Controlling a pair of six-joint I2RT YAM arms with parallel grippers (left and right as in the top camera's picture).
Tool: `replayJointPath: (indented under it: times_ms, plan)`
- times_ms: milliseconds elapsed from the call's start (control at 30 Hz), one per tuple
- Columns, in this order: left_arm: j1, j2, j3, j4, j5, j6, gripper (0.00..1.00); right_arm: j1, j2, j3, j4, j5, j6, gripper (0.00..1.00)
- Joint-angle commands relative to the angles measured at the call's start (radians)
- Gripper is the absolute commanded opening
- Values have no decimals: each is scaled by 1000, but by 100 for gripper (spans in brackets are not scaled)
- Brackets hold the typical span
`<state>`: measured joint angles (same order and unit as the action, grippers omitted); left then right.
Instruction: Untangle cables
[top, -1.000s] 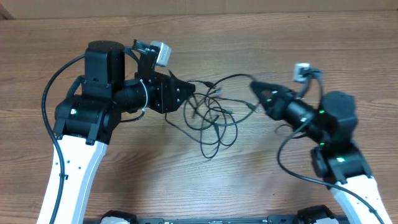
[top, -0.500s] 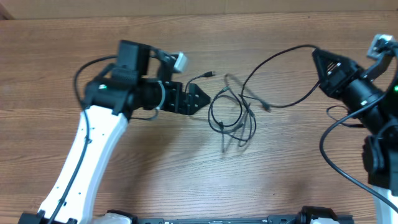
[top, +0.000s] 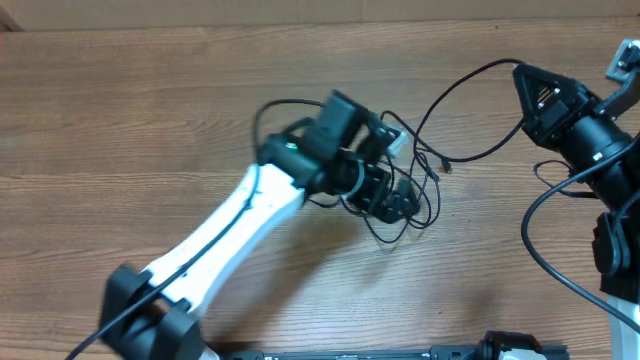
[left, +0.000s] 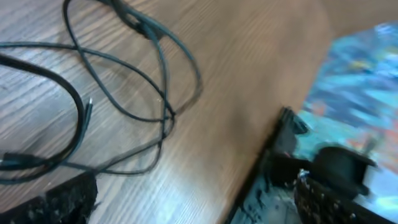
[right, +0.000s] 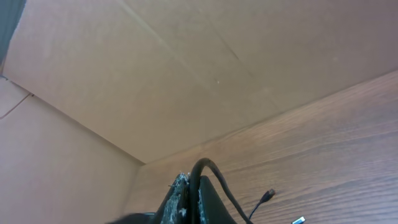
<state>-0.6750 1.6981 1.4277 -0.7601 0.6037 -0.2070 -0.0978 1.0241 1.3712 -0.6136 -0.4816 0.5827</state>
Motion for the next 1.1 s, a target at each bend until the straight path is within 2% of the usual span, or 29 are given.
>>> replayJointPath:
  times_ms: [0, 200, 233, 267, 300, 333, 367, 433, 567, 633, 700, 867, 1067]
  plan:
    - [-62, 120, 9, 68, -153, -190, 100, -4, -6, 24, 6, 16, -8, 4]
    - [-123, 294, 9, 249, -169, -333, 100, -5, -6, 24, 6, 10, -8, 4]
    - [-129, 317, 9, 268, -169, -333, 93, -5, -6, 24, 6, 10, -8, 4]
    - [-133, 340, 9, 279, -168, -333, 78, -5, -6, 24, 6, 10, -8, 4]
    - [-134, 360, 9, 278, -169, -332, 57, -5, -6, 24, 6, 11, -10, 4]
    - [-134, 375, 9, 268, -170, -323, 23, -5, -6, 24, 6, 11, -13, 4]
    - [-131, 384, 9, 254, -170, -311, 4, -5, -5, 24, 6, 19, -13, 4]
    - [-117, 391, 9, 202, -192, -276, 4, -5, -5, 24, 6, 70, -13, 4]
    - [-59, 370, 9, 40, -367, -272, 4, -16, -5, 24, 35, 259, -18, 4]
    - [-8, 361, 9, -65, -481, -271, 4, -58, -1, 31, 115, 299, -35, 4]
    - [23, 361, 9, -122, -530, -271, 4, -116, 8, 53, 187, 298, -35, 4]
    - [71, 362, 9, -185, -555, -267, 4, -296, 56, 137, 313, 315, -35, 4]
    - [64, 362, 9, -170, -551, -272, 4, -488, 160, 155, 278, 449, -35, 4]
